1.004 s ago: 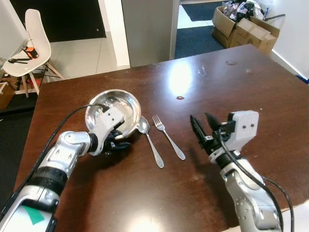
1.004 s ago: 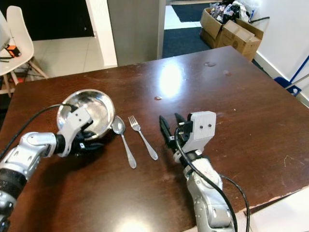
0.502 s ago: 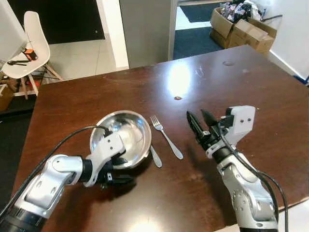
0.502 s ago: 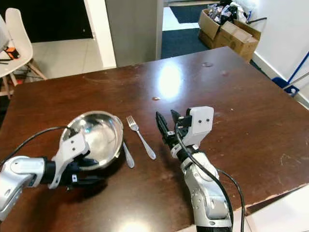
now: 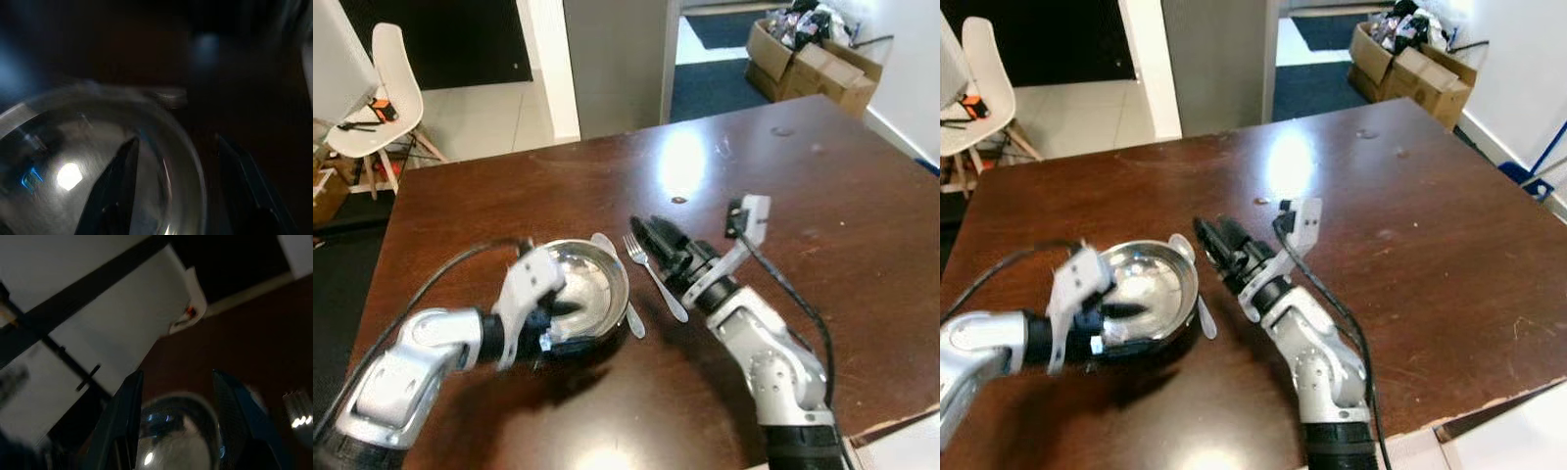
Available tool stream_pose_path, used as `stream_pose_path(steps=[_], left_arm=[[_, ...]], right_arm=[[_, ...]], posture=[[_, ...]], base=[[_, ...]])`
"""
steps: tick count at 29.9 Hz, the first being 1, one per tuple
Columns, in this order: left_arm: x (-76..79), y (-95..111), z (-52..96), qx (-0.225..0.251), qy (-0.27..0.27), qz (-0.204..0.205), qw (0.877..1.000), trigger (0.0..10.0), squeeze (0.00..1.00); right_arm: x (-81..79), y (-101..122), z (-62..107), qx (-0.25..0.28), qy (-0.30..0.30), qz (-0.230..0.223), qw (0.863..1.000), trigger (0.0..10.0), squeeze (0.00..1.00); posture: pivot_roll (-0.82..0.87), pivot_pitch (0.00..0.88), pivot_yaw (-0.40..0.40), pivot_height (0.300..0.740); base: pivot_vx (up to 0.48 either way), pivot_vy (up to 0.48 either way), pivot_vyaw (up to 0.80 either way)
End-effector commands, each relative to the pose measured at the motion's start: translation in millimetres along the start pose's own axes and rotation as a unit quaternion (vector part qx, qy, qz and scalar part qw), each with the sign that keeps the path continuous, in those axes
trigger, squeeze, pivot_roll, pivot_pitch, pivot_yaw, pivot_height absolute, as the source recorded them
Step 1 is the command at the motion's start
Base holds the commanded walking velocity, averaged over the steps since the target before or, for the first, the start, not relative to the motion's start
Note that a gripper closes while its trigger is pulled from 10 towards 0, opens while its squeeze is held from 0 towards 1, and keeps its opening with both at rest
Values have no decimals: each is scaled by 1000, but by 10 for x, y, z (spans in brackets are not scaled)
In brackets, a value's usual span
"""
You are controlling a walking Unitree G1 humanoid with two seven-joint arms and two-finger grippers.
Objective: Setting the table
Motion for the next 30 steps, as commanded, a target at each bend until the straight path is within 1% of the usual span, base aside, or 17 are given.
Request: stream_pose_path(steps=[1,2,3,4,5,7,10,11,12,17,19,20,21,30], left_arm=[[-18,192,81,39,-1,-3,999,10000,0],[-24,312,134,59,-4,-8,998,10000,0],[-16,390,183,70,-8,-12,997,10000,0],[9,447,257,75,-16,-22,997,10000,0],[9,447,257,75,-16,-22,997,10000,0],[66,490,356,70,-22,-33,997,10000,0],[53,526,471,71,10,-42,997,10000,0],[53,526,471,71,10,-42,997,10000,0],[41,537,496,78,30,-39,996,10000,0],[53,536,498,82,40,-35,995,10000,0],[102,535,506,84,49,-24,995,10000,0],[102,535,506,84,49,-24,995,10000,0],[131,540,520,84,58,-17,995,10000,0],[137,548,545,85,79,-12,993,10000,0]], right_arm=[[27,-159,-9,-41,-1,-6,999,10000,0],[45,-232,-2,-62,-1,-10,998,10000,0],[59,-292,7,-83,0,-13,997,10000,0],[74,-354,14,-105,2,-4,994,10000,0],[74,-354,14,-105,2,-4,994,10000,0],[97,-416,21,-136,6,3,991,10000,0],[187,-481,38,-173,2,12,985,10000,0],[187,-481,38,-173,2,12,985,10000,0],[228,-504,37,-187,7,-1,982,10000,0],[244,-527,38,-197,15,-19,980,10000,0],[274,-595,28,-222,23,-38,974,10000,0],[274,-595,28,-222,23,-38,974,10000,0],[316,-644,8,-240,22,-53,969,10000,0],[432,-675,-74,-258,7,-79,963,10000,0]], posture=[[-22,63,96,740],[-21,62,92,740],[-17,63,88,740],[-17,63,88,740],[-17,63,88,740],[-7,68,73,740],[13,76,43,740],[13,76,43,740],[22,81,33,740],[33,88,20,740],[50,102,5,740],[50,102,5,740],[62,111,-5,740],[79,124,-20,740]], base=[[0,0,0],[0,0,0],[0,0,0],[0,0,0],[0,0,0],[0,0,0],[0,0,0],[0,0,0],[0,0,0],[0,0,0],[0,0,0],[0,0,0],[0,0,0],[0,0,0]])
Point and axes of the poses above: a point about 5 cm out from each wrist's last joint towards the gripper, its own z axis pointing back from the gripper into the wrist, its own y axis along the axis of the wrist's last joint, x = y × z, the point moved 2 cm from there along -z, pointing out of the wrist towards the gripper, and after that the axes turned 2 degrees about -z, right-handed, at the moved point
